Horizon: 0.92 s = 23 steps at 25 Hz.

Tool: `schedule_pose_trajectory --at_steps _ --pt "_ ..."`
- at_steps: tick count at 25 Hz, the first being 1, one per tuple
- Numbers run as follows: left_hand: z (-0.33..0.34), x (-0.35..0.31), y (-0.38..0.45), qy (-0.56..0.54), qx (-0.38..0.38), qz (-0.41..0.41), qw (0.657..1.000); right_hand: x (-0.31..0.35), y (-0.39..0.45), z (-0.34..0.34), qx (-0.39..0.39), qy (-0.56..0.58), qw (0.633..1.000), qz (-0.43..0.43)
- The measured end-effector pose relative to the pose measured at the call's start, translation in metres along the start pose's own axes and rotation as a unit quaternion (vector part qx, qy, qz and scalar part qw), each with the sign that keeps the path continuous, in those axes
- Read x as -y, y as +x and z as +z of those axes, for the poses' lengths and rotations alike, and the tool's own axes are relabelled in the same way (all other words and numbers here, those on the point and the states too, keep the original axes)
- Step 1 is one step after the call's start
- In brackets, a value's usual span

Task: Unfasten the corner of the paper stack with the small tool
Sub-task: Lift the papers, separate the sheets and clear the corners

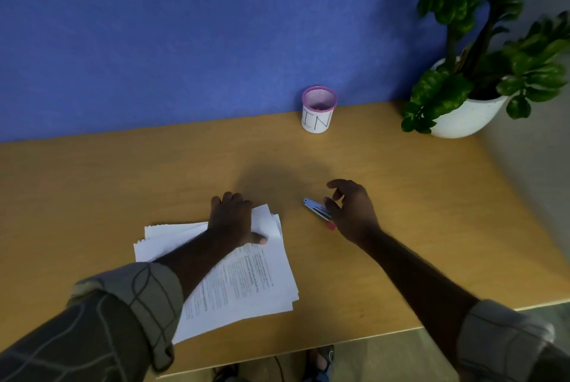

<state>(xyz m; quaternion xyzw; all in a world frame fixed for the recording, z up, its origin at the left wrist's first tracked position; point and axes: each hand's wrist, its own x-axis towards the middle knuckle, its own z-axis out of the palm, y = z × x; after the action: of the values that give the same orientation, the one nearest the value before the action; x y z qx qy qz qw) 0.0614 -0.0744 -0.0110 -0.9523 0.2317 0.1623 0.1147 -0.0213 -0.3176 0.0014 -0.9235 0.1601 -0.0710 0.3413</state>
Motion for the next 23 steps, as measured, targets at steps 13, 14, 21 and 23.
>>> schedule_pose_trajectory --at_steps 13,14,21,23 --pt "-0.076 0.040 -0.021 -0.428 -0.023 0.016 0.903 0.017 -0.011 -0.014 0.085 0.368 0.919 0.115" --pt "-0.089 0.045 -0.029 -0.489 -0.034 0.032 0.871 0.020 -0.013 -0.019 0.122 0.409 0.897 0.114" --pt "-0.135 0.062 -0.068 -0.741 -0.112 0.100 0.655 0.073 -0.008 -0.052 0.346 0.517 0.772 -0.133" --pt "-0.135 0.064 -0.072 -0.789 -0.136 0.106 0.589 0.084 -0.003 -0.058 0.331 0.498 0.788 -0.144"
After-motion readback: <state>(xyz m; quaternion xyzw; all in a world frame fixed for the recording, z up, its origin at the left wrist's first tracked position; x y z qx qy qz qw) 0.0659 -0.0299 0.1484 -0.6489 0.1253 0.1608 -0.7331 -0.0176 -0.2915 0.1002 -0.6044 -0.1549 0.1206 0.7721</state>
